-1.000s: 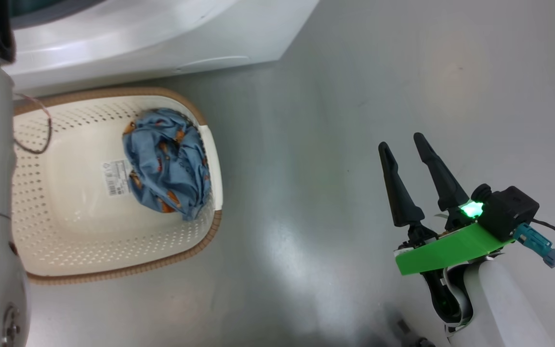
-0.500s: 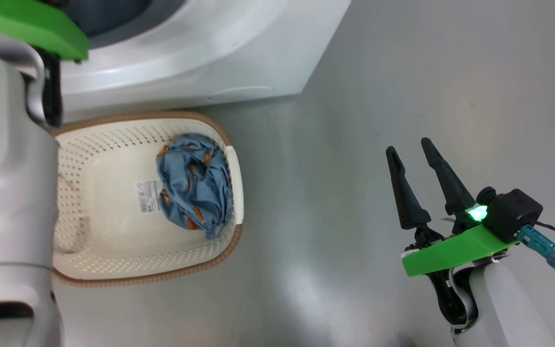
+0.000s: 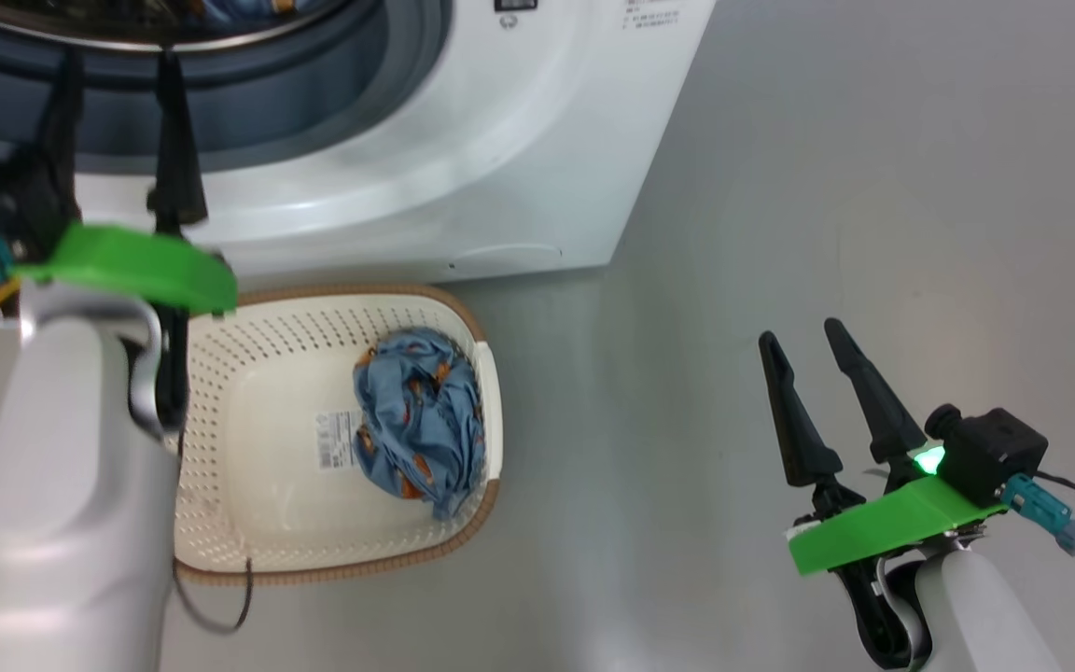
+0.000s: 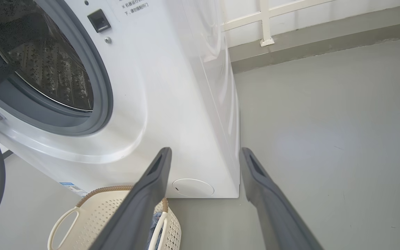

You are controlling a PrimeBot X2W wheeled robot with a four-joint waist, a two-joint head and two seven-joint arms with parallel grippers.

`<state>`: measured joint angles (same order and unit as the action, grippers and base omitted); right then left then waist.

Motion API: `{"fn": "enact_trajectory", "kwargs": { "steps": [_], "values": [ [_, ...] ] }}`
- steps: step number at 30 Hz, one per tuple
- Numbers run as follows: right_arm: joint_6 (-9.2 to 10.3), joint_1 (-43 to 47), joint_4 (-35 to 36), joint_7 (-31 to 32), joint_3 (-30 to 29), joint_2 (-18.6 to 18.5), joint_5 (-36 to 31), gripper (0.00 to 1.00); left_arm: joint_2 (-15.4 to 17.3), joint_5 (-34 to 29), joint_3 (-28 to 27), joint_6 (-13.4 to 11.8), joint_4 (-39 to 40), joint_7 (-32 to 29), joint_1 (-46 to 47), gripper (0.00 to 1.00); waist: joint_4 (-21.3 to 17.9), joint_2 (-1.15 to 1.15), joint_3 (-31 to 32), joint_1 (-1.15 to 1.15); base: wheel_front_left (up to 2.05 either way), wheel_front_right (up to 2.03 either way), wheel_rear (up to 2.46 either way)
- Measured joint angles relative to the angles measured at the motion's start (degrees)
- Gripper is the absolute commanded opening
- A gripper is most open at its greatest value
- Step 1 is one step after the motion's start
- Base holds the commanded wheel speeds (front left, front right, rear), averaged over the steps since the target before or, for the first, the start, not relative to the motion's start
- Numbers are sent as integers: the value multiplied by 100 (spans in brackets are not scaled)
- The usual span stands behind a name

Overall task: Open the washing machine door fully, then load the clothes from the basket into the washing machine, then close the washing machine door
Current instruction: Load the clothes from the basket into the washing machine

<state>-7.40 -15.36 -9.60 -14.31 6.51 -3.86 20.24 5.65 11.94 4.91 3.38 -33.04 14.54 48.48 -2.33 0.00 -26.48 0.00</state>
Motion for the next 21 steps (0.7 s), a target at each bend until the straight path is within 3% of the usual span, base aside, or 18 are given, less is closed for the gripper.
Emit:
{"fn": "enact_trajectory", "kwargs": {
  "steps": [21],
  "values": [
    [0,530,-21,0,-9,19,-203,100,-64,-43,-508,-168,2240,1,-3142,100,-4,0,1192,0,0,0,0]
  ]
}}
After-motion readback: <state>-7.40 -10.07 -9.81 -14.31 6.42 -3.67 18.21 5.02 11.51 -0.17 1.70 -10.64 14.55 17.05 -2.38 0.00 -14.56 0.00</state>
